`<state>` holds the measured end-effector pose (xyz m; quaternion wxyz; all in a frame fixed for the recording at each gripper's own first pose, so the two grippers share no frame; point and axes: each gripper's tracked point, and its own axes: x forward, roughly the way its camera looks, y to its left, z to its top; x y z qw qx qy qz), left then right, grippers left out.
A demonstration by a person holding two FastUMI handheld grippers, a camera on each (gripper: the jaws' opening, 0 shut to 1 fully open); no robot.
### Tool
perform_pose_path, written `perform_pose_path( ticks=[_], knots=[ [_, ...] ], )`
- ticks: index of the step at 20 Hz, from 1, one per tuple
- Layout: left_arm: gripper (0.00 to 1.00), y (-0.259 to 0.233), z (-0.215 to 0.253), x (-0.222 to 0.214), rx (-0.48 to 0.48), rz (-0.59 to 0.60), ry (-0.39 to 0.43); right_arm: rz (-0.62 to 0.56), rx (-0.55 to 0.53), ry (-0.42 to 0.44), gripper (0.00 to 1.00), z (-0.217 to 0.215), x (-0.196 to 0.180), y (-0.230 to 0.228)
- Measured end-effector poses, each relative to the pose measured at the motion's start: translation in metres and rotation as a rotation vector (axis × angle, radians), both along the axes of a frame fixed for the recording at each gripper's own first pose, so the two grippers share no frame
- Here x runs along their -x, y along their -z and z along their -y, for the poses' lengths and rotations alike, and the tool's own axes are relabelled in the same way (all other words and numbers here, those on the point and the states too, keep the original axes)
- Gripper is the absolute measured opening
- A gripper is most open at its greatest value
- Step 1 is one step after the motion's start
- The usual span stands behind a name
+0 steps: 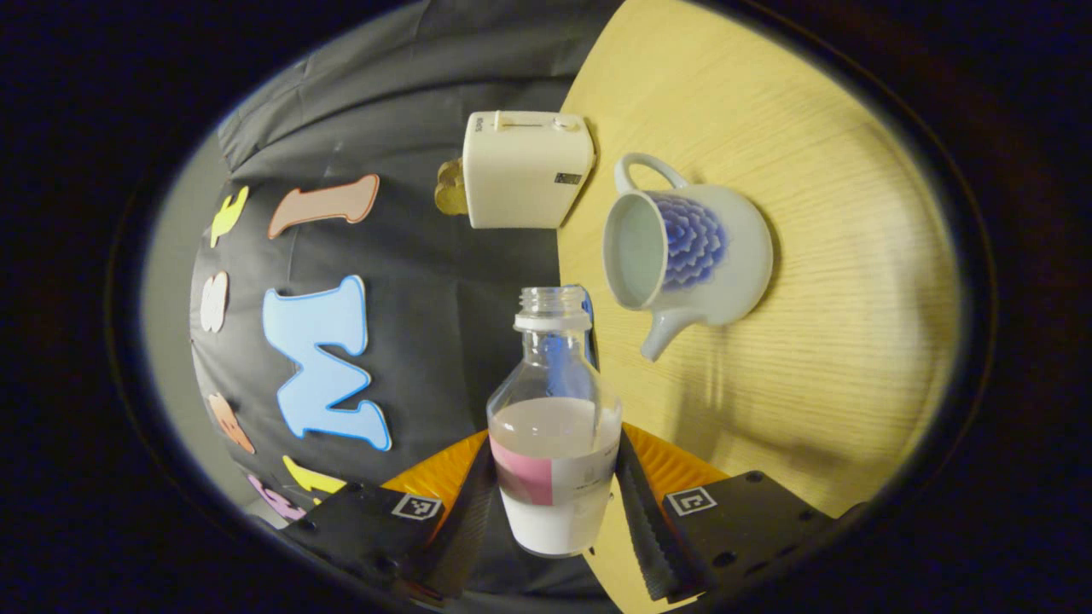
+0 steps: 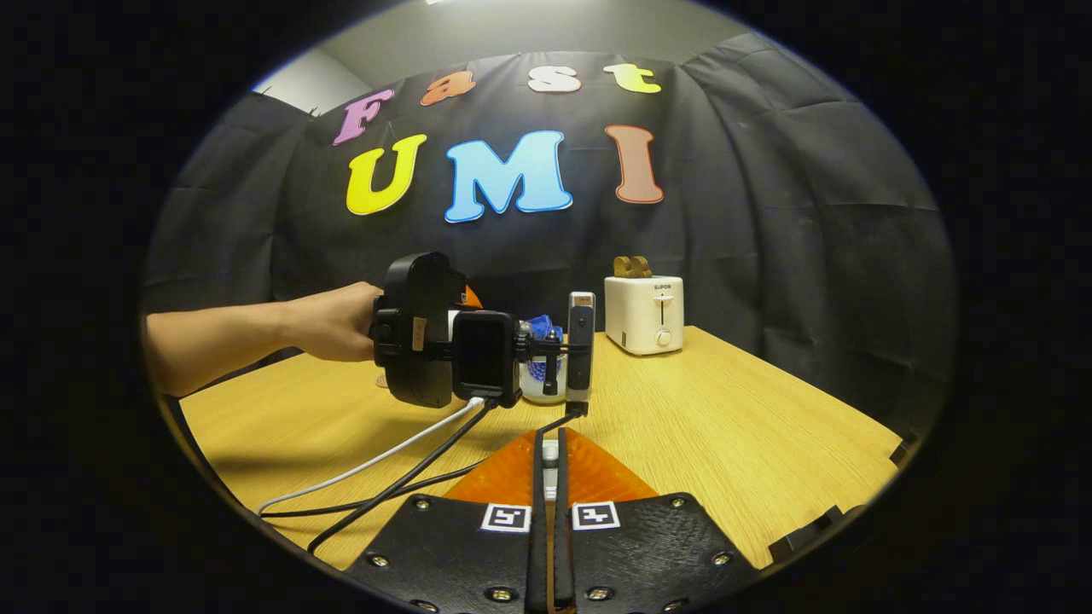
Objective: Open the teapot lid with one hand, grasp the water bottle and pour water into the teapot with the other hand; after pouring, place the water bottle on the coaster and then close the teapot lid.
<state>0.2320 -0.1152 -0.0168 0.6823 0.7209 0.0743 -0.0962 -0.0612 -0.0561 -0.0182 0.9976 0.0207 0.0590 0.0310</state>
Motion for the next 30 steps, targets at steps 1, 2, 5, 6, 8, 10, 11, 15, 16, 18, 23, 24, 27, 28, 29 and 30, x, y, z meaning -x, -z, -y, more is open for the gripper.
perform_pose_path(
  ticks=[1,2,5,6,8,10,11,15,16,18,23,24,27,28,29,30],
  knots=[
    [0.87,-0.001,-0.001,0.0,-0.022,0.006,-0.001,0.003,0.002,-0.001,0.04,0.0,0.0,-0.001],
    [0.87,0.0,-0.001,0.0,-0.049,0.003,0.004,0.004,0.002,0.0,0.04,0.001,0.0,-0.001],
    [0.87,-0.001,0.002,0.0,-0.106,-0.002,0.026,0.0,-0.002,0.0,0.04,0.001,-0.001,0.0],
    [0.87,-0.001,0.004,0.0,-0.123,0.0,0.034,-0.002,-0.002,0.0,0.04,0.001,-0.002,0.0],
    [0.87,-0.002,0.006,0.002,-0.15,0.003,0.041,-0.001,-0.005,0.0,0.04,0.001,-0.001,-0.001],
    [0.87,-0.007,0.008,0.001,-0.194,0.026,0.052,0.002,0.001,-0.001,0.04,0.0,0.0,-0.001],
    [0.87,-0.007,0.008,0.001,-0.205,0.029,0.054,0.004,0.001,-0.003,0.04,0.0,0.0,-0.001],
    [0.87,-0.013,0.009,-0.001,-0.247,0.035,0.062,0.002,-0.003,0.0,0.04,0.002,0.0,-0.001],
    [0.87,-0.014,0.009,-0.001,-0.258,0.038,0.062,0.002,-0.006,0.003,0.04,0.003,0.0,-0.001],
    [0.87,-0.015,0.01,-0.002,-0.264,0.039,0.067,0.0,-0.011,0.003,0.04,0.003,0.0,-0.001],
    [0.87,-0.021,0.009,-0.005,-0.327,0.051,0.076,-0.002,-0.017,0.007,0.04,0.005,0.002,0.001],
    [0.87,-0.02,0.01,-0.005,-0.334,0.049,0.075,-0.001,-0.018,0.006,0.04,0.005,0.001,0.001],
    [0.87,-0.02,0.011,-0.002,-0.348,0.049,0.08,0.001,-0.021,0.002,0.04,0.005,0.0,0.0],
    [0.87,-0.017,0.013,-0.001,-0.354,0.04,0.085,0.002,-0.022,-0.002,0.04,0.005,0.001,0.0],
    [0.87,-0.016,0.013,-0.002,-0.357,0.037,0.086,0.004,-0.021,-0.004,0.04,0.005,0.001,0.0],
    [0.87,-0.016,0.013,-0.003,-0.367,0.038,0.084,0.006,-0.02,-0.004,0.04,0.005,0.002,0.0]
  ],
)
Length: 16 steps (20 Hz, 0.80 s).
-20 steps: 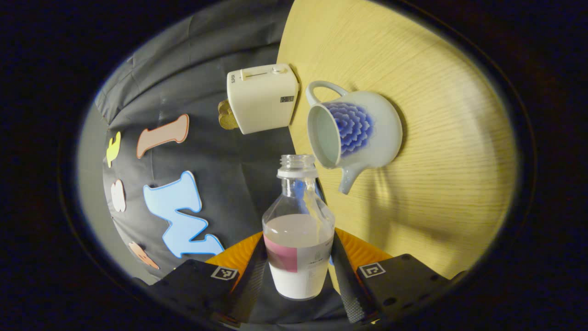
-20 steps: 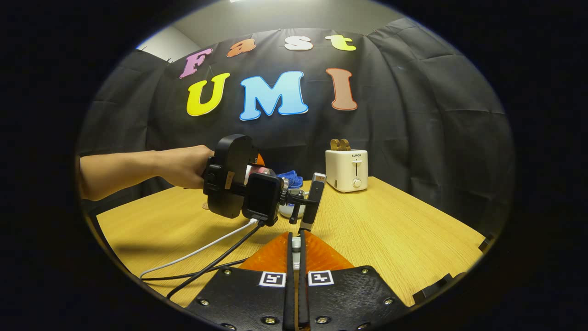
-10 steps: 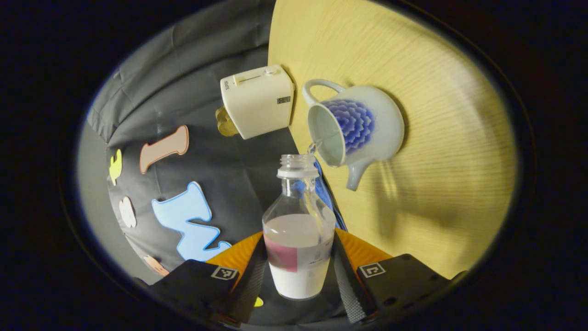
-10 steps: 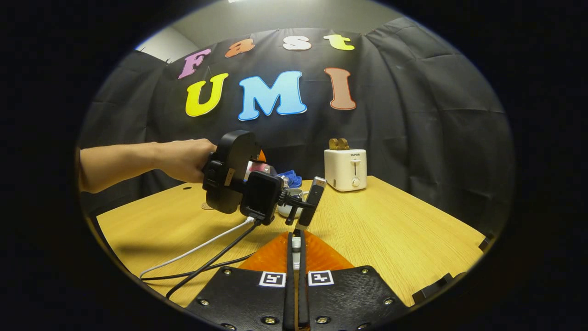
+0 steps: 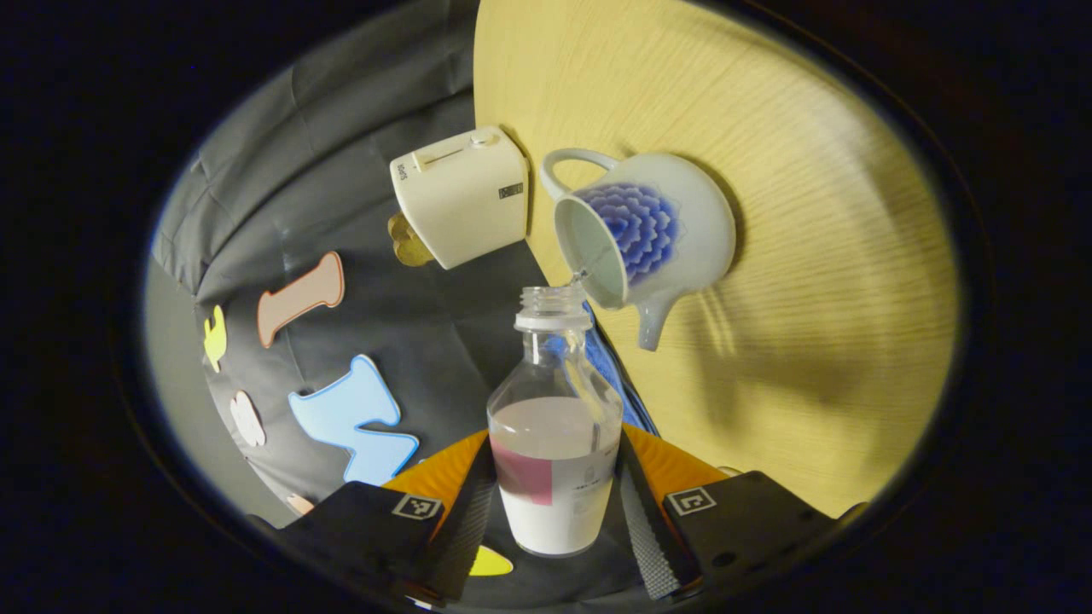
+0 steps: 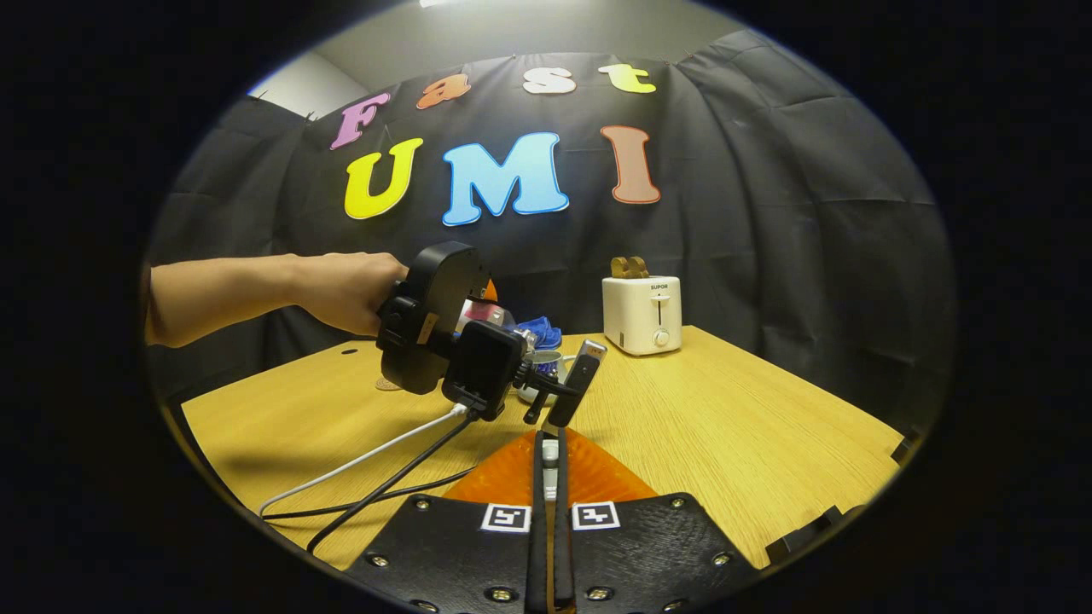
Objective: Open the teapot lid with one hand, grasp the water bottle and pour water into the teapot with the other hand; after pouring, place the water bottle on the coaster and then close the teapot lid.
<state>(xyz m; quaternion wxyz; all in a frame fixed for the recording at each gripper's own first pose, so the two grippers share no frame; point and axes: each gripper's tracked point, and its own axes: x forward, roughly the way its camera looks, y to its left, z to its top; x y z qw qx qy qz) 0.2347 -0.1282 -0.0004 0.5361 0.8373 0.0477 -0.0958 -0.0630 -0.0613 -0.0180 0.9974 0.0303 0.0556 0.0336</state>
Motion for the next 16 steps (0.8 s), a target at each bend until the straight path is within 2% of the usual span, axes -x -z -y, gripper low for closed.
perform_pose_path(
  ticks=[16],
  knots=[
    [0.87,-0.006,0.006,0.001,-0.06,0.008,0.017,0.011,-0.017,-0.004,0.04,0.004,0.0,-0.002]
  ],
)
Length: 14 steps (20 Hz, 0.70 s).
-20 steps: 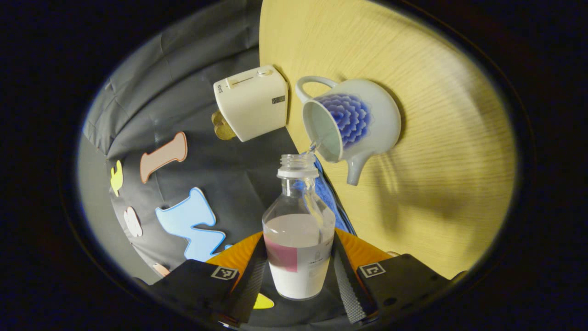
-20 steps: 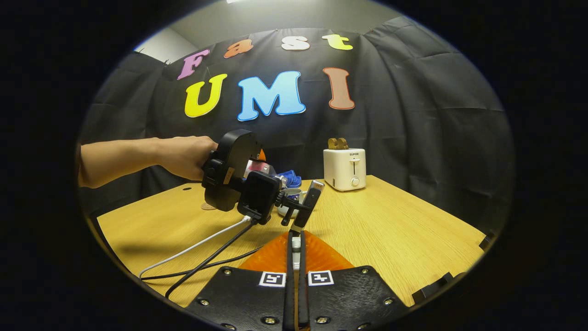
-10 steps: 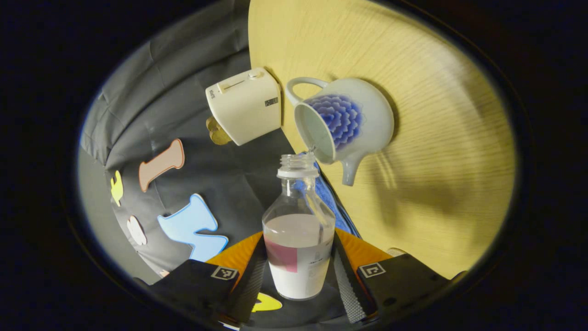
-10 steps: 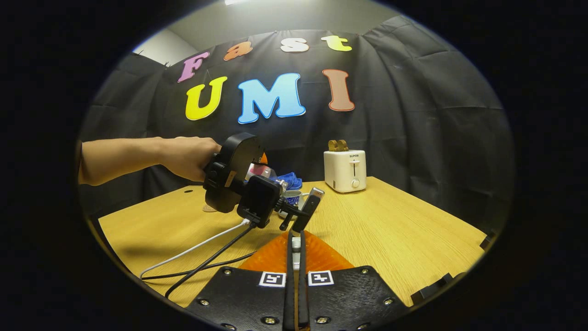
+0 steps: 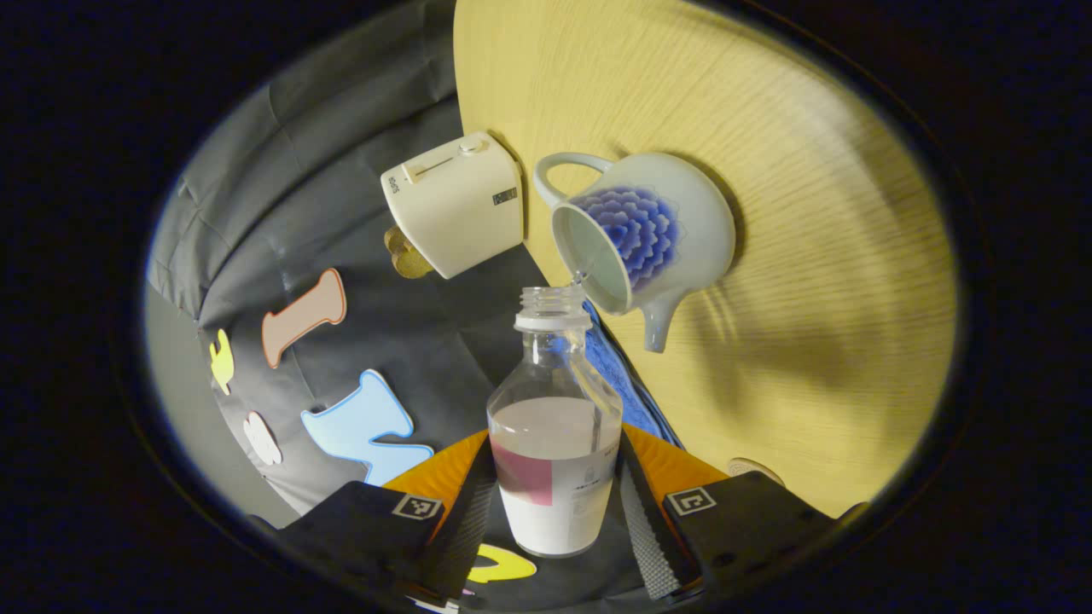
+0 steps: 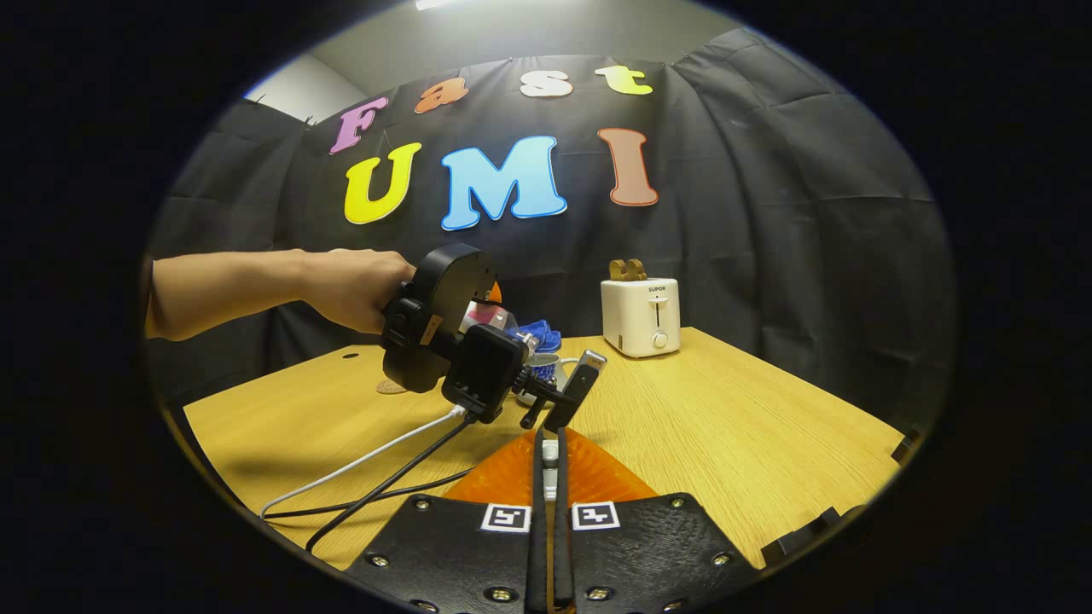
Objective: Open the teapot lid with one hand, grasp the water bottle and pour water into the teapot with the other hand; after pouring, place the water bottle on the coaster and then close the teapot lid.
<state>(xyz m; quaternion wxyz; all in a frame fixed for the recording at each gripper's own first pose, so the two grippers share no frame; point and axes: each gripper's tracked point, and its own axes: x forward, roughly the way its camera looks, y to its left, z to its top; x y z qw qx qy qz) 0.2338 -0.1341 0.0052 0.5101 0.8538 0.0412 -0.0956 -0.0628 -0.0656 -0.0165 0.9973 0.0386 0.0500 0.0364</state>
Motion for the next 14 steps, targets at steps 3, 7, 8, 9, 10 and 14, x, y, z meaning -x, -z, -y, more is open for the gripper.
perform_pose_path(
  ticks=[3,7,8,9,10,14],
  knots=[
    [0.87,0.0,0.0,-0.001,0.005,-0.001,0.001,-0.002,0.006,-0.002,0.04,0.0,-0.001,0.0],
    [0.87,0.001,-0.002,-0.001,0.003,-0.005,0.0,-0.002,0.011,-0.009,0.04,-0.003,0.0,0.0],
    [0.87,0.002,-0.001,0.0,0.008,-0.008,0.004,-0.006,0.013,-0.01,0.04,-0.003,0.0,0.001],
    [0.87,0.003,0.0,-0.001,0.014,-0.012,0.006,-0.011,0.014,-0.012,0.04,-0.003,-0.001,0.002],
    [0.87,0.004,0.002,-0.001,0.022,-0.016,0.008,-0.013,0.011,-0.013,0.04,-0.003,-0.001,0.002],
    [0.87,0.014,-0.002,-0.001,0.08,-0.042,0.004,-0.015,0.008,-0.012,0.04,-0.004,-0.001,0.002]
  ],
)
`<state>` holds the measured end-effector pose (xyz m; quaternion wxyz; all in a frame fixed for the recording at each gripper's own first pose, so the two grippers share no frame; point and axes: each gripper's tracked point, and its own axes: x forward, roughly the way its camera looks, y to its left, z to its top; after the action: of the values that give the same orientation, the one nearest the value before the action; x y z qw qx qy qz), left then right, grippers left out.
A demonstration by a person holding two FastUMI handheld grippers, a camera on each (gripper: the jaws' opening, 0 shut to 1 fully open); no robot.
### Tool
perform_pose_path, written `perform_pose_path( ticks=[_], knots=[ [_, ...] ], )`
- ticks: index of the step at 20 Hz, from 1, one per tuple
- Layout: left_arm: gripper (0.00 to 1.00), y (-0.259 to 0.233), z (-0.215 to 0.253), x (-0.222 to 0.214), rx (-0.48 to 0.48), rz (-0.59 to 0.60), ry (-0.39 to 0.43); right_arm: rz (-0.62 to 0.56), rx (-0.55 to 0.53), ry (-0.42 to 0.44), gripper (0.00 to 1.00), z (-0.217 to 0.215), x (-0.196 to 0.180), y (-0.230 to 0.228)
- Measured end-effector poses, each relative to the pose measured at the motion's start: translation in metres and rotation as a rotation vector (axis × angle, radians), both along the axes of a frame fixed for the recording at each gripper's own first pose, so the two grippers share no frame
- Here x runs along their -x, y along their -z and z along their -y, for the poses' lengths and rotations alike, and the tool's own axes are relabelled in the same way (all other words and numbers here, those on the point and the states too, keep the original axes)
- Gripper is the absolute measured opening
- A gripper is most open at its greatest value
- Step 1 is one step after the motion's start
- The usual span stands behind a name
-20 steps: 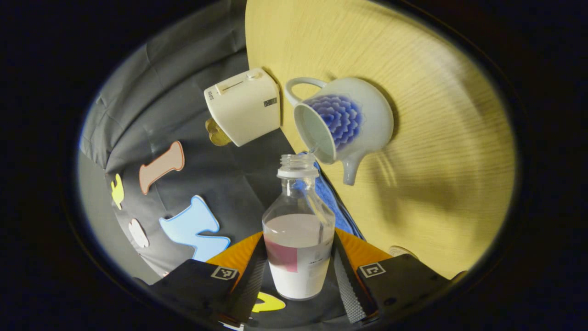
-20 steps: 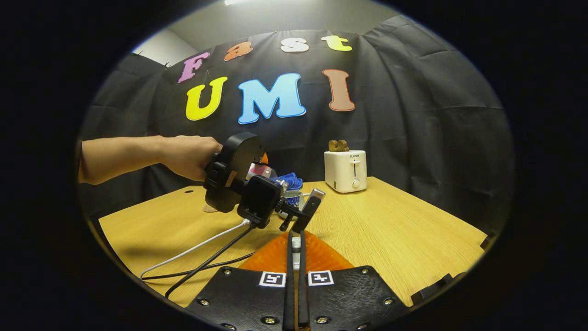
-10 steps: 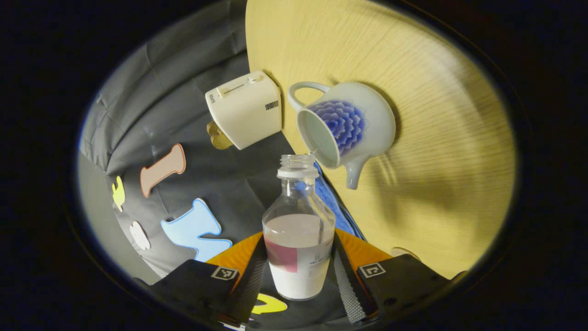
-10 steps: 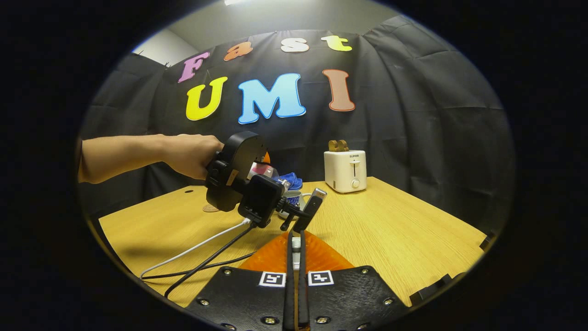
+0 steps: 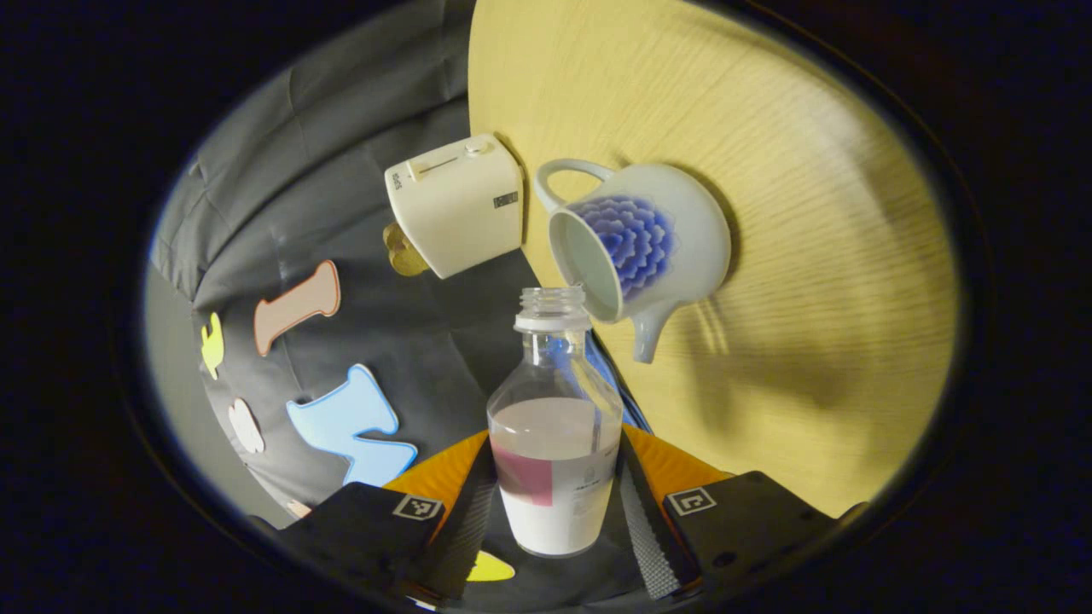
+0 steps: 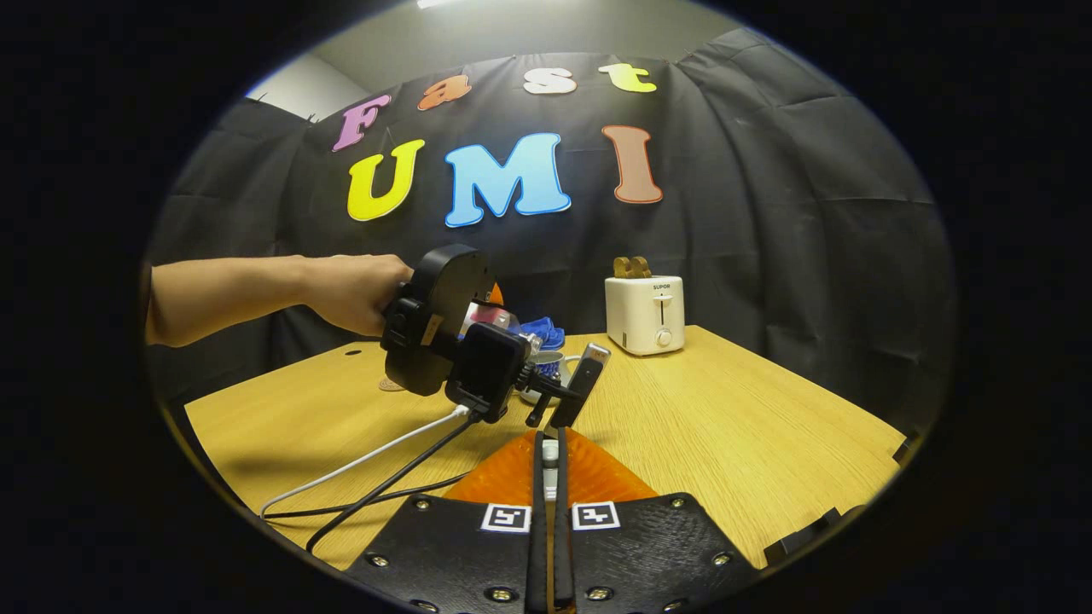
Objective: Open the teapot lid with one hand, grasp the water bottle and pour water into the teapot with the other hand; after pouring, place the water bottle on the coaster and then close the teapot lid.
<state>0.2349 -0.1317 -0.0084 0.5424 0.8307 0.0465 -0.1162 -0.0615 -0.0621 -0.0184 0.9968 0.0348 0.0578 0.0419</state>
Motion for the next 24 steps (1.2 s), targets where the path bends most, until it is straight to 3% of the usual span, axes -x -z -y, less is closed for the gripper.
perform_pose_path(
  ticks=[7,12,20,23,24],
  knots=[
    [0.87,0.016,-0.002,0.008,0.277,-0.049,0.0,0.021,-0.005,0.008,0.04,-0.001,0.0,-0.008],
    [0.87,0.011,-0.034,0.017,0.527,-0.046,-0.076,0.046,-0.005,-0.006,0.04,-0.008,0.001,-0.019],
    [0.87,-0.009,-0.1,0.049,1.149,0.029,-0.192,0.044,0.021,-0.038,0.04,-0.026,-0.018,-0.017],
    [0.88,-0.003,-0.124,0.06,1.437,-0.048,-0.231,0.033,0.026,-0.059,0.04,-0.039,-0.029,-0.014],
    [0.88,-0.002,-0.134,0.062,1.494,-0.055,-0.248,0.036,0.029,-0.064,0.04,-0.042,-0.033,-0.016]
  ],
)
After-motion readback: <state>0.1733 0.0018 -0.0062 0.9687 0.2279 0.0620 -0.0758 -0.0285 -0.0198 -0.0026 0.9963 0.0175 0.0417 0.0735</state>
